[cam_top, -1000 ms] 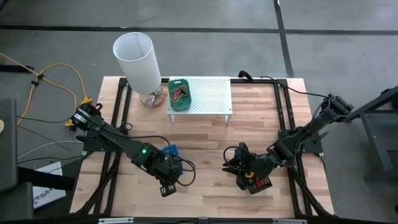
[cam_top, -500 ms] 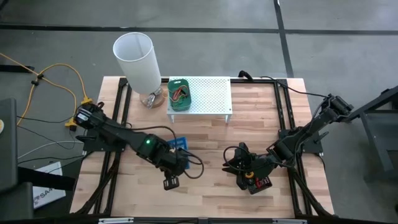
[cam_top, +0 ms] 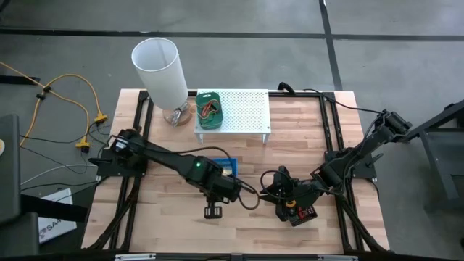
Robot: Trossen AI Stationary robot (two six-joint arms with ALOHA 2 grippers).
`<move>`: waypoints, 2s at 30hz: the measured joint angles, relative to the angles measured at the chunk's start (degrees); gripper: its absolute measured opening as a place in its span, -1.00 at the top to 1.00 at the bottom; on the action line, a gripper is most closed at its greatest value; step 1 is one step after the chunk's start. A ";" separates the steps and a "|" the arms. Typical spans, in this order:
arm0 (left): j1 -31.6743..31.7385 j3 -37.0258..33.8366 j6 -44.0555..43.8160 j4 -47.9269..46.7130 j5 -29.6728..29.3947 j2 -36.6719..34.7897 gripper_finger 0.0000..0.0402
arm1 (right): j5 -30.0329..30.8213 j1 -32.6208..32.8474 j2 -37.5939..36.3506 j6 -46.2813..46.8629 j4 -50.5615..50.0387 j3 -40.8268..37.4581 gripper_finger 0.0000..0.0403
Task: Pick & Place Office Desk Supplies
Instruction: Put the blue bin with yellow crayon box on the shelf
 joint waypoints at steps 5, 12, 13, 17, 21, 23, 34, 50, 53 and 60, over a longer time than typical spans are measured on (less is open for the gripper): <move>0.19 1.59 4.01 -0.60 -5.38 1.98 1.00 | 0.00 0.00 0.00 0.00 -0.02 0.00 0.64; -0.20 1.64 9.35 1.88 -5.47 2.63 1.00 | 0.00 -0.02 0.00 0.00 -0.02 0.00 0.64; -0.36 1.70 10.33 1.87 -5.53 2.49 1.00 | 0.01 0.00 0.00 0.00 0.00 0.00 0.64; -0.53 1.79 15.25 1.41 -7.74 2.23 1.00 | 0.01 -0.01 0.00 0.00 -0.01 0.00 0.64; 1.77 1.85 20.48 1.46 -8.14 1.94 1.00 | 0.01 -0.01 0.00 0.00 -0.01 0.00 0.64; 3.80 1.85 22.68 1.41 -8.13 1.94 1.00 | 0.01 0.00 0.00 0.00 0.00 0.00 0.64; 14.36 1.85 32.45 1.24 -7.58 1.94 1.00 | 0.01 0.00 0.00 0.00 -0.02 0.00 0.64; 26.41 3.56 39.76 2.51 -8.33 1.92 1.00 | 0.01 -0.02 0.00 0.00 -0.04 0.00 0.64; 29.03 3.56 39.74 3.74 -8.35 1.94 1.00 | 0.01 -0.02 0.00 0.00 -0.04 0.00 0.64; 32.03 3.56 41.71 4.60 -8.35 1.94 1.00 | 0.01 -0.02 0.01 0.00 -0.04 0.00 0.64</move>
